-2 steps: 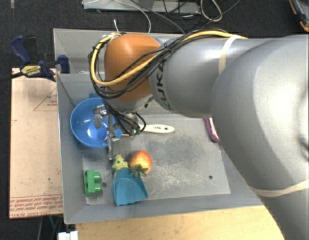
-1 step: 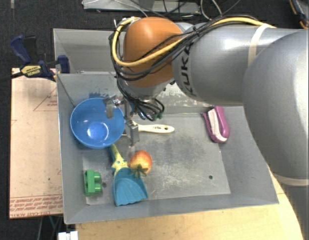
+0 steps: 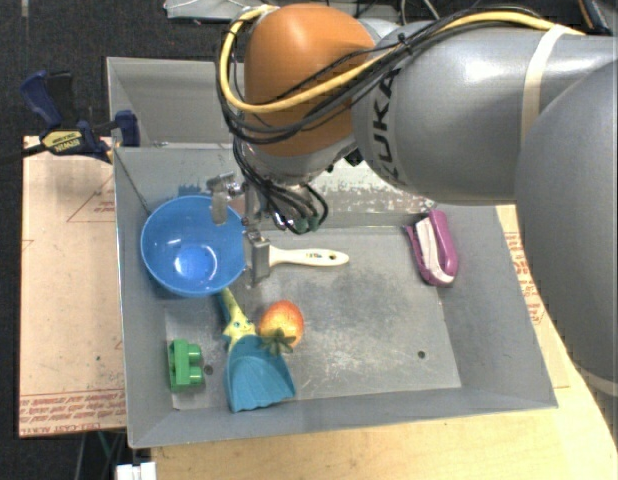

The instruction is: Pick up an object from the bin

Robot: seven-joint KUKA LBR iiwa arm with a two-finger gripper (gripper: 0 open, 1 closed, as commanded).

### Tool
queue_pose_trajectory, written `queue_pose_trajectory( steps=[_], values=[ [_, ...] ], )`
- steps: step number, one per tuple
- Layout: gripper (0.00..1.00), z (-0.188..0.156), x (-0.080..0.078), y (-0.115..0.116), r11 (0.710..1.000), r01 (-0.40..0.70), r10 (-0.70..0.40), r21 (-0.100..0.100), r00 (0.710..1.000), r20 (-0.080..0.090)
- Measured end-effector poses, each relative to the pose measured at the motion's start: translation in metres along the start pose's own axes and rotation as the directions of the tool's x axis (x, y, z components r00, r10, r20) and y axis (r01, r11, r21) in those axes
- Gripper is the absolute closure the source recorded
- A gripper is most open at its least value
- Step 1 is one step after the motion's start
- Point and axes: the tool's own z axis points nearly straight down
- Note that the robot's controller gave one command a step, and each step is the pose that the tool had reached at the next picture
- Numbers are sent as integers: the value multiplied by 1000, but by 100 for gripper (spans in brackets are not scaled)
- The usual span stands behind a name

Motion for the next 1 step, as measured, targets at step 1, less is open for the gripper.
queue_pose_trajectory(
  steps=[1],
  values=[
    [100, -41, -8, -25, 993, 120, -120, 3, 993, 0]
  ],
)
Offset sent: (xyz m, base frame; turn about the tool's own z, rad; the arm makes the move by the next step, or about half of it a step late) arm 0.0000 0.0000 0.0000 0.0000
